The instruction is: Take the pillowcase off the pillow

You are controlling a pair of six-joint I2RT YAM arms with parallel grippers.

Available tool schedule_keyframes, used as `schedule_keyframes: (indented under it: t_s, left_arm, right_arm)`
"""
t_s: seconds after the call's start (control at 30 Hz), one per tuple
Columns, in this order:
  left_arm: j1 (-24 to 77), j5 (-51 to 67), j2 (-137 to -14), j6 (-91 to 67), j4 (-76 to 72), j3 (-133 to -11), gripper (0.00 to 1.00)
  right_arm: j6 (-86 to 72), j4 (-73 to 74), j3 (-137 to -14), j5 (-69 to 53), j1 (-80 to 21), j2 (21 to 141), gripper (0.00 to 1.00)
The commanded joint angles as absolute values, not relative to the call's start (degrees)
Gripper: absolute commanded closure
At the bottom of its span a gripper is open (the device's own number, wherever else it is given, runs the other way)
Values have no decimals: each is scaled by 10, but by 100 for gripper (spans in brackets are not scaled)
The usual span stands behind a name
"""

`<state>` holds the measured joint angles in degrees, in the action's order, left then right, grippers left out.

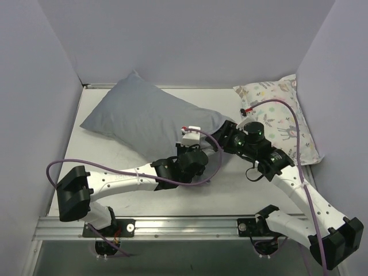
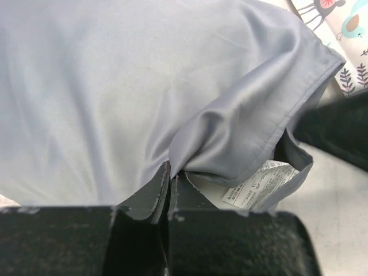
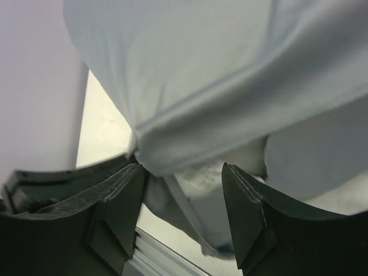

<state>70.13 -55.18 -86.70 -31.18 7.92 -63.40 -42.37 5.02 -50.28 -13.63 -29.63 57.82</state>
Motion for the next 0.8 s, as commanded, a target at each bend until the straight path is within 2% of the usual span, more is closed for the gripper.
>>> schedule_keyframes:
  t_s: [0.0, 0.17, 0.4, 0.47, 0.5, 0.6, 0.7, 0.77]
  left_arm:
    - [695, -576, -839, -345, 105, -644, 100]
    - [686, -552, -843, -347, 117, -654, 100]
    - [666, -517, -853, -366, 132, -648, 100]
    - [661, -501, -853, -375, 132, -639, 100]
    - [657, -495, -851, -377, 132, -636, 100]
    - [645, -480, -846, -381, 132, -622, 100]
    - [632, -460, -843, -386, 132, -609, 100]
    - [621, -453, -838, -386, 132, -603, 100]
  right_arm:
    - [-424, 64, -445, -98, -298, 517, 42]
    - [-433, 67, -386, -52, -343, 498, 37]
    - [-432, 59, -346, -14, -363, 543, 40]
    - [-432, 57, -328, -14, -363, 552, 48]
    - [-436, 54, -315, -14, -363, 547, 64]
    - [-453, 45, -260, -6, -362, 517, 85]
    - [-468, 46, -211, -4, -359, 482, 91]
    - [-478, 50, -180, -4, -358, 459, 92]
